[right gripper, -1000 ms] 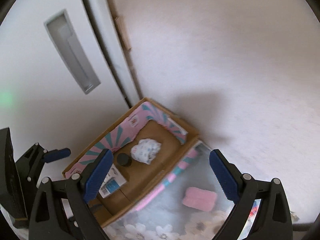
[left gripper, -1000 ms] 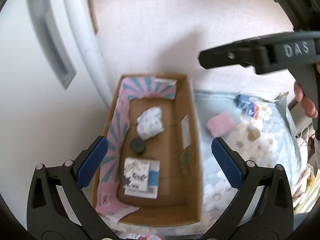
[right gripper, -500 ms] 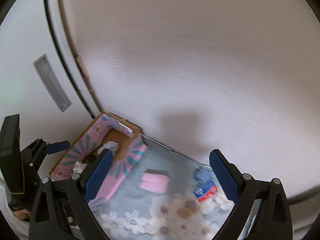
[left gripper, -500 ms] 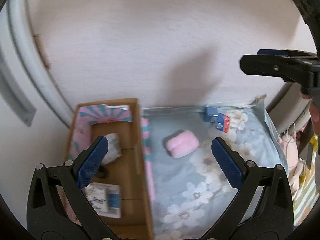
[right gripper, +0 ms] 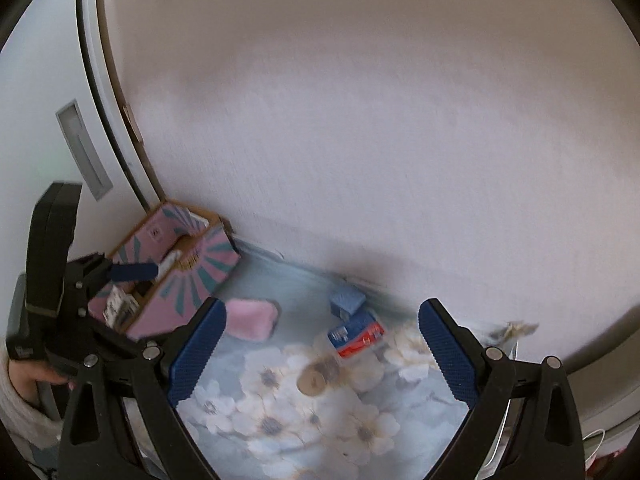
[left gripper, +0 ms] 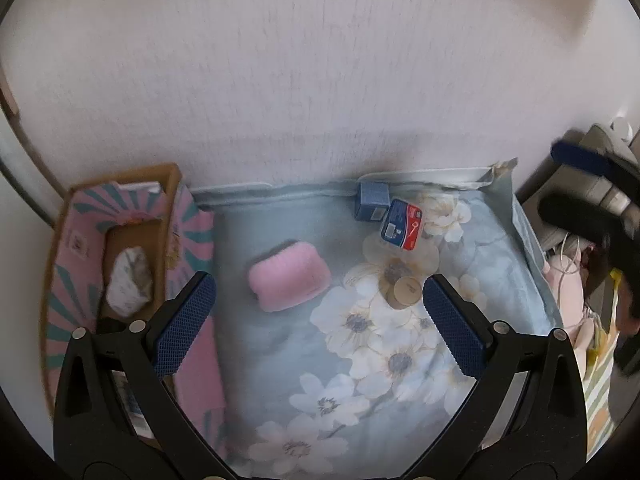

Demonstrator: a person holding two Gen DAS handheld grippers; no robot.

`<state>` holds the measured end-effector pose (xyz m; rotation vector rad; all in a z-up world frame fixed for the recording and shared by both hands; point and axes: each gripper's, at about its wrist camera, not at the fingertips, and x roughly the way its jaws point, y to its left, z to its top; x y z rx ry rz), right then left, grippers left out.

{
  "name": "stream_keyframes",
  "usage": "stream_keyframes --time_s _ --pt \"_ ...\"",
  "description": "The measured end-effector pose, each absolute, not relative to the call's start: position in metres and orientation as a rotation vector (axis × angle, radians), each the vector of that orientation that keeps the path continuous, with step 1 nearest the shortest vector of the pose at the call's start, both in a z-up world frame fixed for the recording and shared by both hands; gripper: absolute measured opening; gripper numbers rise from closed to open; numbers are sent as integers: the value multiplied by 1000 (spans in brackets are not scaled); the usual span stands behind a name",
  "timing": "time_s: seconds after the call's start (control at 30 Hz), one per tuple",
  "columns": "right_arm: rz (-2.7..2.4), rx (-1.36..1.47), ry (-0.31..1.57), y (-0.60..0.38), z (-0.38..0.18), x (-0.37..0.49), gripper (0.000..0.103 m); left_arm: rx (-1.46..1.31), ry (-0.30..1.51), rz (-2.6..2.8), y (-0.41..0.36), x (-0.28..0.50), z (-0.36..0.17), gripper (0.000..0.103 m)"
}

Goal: Organize objects
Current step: 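Grasp the pink fuzzy sponge with left tool while right tool grasps beige lid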

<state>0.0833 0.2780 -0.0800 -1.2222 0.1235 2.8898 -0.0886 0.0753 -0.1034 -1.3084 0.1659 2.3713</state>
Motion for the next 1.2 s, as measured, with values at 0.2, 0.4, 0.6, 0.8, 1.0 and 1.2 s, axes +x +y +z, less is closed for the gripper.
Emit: stream_keyframes --time_s 0.2,0.4,0.6,0.8,1.0,1.2 --pt "2891 -1290 139 281 -134 98 96 -1359 90 2437 82 -94 -142 103" --pt "2884 -1343 145 273 -187 104 96 -1425 40 2510 85 -102 -186 103" --pt "2882 -1380 138 268 -224 102 96 -1461 -9 2568 83 -110 -220 103" --pt "2893 -1392 106 263 -246 91 91 -1490 -83 2590 74 -124 -240 103" --pt "2911 -1396 17 256 -258 80 81 -1474 -80 2607 72 -132 -245 103" --pt "2917 -1397 -17 252 -262 72 65 -1449 -98 2591 68 -136 -242 86"
